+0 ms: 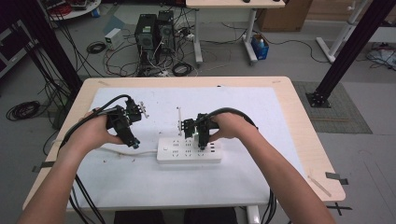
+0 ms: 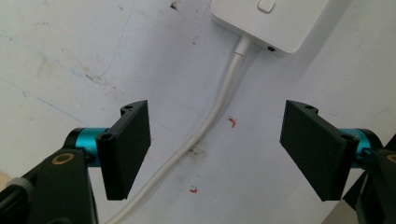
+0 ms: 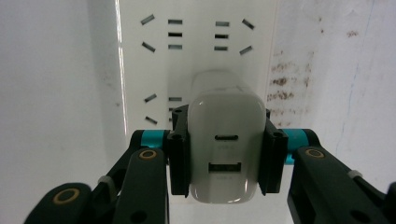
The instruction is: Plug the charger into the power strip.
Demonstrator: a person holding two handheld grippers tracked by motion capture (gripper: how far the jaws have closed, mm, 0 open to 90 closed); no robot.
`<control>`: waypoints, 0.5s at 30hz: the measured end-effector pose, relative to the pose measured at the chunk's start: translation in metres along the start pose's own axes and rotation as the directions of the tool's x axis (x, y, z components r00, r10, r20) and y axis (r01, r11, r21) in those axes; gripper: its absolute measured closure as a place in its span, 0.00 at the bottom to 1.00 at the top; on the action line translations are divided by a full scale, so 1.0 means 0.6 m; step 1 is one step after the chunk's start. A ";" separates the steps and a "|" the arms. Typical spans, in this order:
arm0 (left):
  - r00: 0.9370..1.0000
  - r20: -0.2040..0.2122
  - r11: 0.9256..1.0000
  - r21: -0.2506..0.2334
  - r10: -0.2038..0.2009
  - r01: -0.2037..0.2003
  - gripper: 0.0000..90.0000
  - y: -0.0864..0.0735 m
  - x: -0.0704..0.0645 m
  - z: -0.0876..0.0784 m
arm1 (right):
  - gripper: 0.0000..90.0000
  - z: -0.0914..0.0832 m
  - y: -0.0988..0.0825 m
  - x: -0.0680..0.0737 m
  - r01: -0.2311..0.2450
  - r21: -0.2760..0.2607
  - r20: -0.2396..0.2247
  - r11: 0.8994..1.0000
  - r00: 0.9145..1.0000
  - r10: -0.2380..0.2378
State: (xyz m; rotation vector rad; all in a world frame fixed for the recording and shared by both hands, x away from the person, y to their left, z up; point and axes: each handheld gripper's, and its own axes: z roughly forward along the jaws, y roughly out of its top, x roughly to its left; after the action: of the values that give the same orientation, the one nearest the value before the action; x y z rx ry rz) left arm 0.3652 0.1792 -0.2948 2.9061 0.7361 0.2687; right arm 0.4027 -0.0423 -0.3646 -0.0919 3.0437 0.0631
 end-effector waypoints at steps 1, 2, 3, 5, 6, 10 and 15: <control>1.000 -0.003 1.000 -0.006 -0.003 0.003 0.27 -0.001 -0.001 0.000 | 0.70 0.002 -0.002 0.000 0.007 -0.017 0.005 1.000 1.000 -0.006; 1.000 -0.001 1.000 -0.012 -0.003 0.003 0.27 -0.002 -0.001 0.000 | 0.70 0.003 -0.004 -0.001 -0.004 -0.027 -0.005 1.000 1.000 0.003; 1.000 -0.001 1.000 -0.011 -0.004 0.004 0.27 -0.003 -0.001 -0.001 | 0.70 0.004 -0.008 -0.002 -0.005 -0.046 -0.004 0.999 1.000 0.004; 1.000 0.003 1.000 -0.014 -0.007 0.007 0.27 -0.007 0.000 -0.001 | 0.70 0.004 -0.009 -0.002 -0.003 -0.053 -0.001 0.999 1.000 0.003; 1.000 0.003 1.000 -0.011 -0.008 0.008 0.27 -0.008 0.001 -0.002 | 0.70 0.005 -0.008 -0.001 -0.005 -0.048 -0.003 0.999 1.000 0.004; 1.000 0.003 1.000 -0.015 -0.011 0.011 0.27 -0.014 0.007 -0.003 | 0.69 0.003 -0.014 -0.016 -0.035 -0.075 -0.062 0.997 0.998 0.031; 1.000 0.006 1.000 0.000 -0.013 0.013 0.27 -0.018 0.014 0.003 | 0.50 -0.014 -0.032 -0.038 -0.180 -0.128 -0.146 0.975 0.976 0.161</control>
State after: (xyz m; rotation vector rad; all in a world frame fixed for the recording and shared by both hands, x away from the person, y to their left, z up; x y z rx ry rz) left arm 0.3680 0.1929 -0.2969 2.8995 0.7533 0.2581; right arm 0.4257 -0.0604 -0.3549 0.1639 3.1715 0.2963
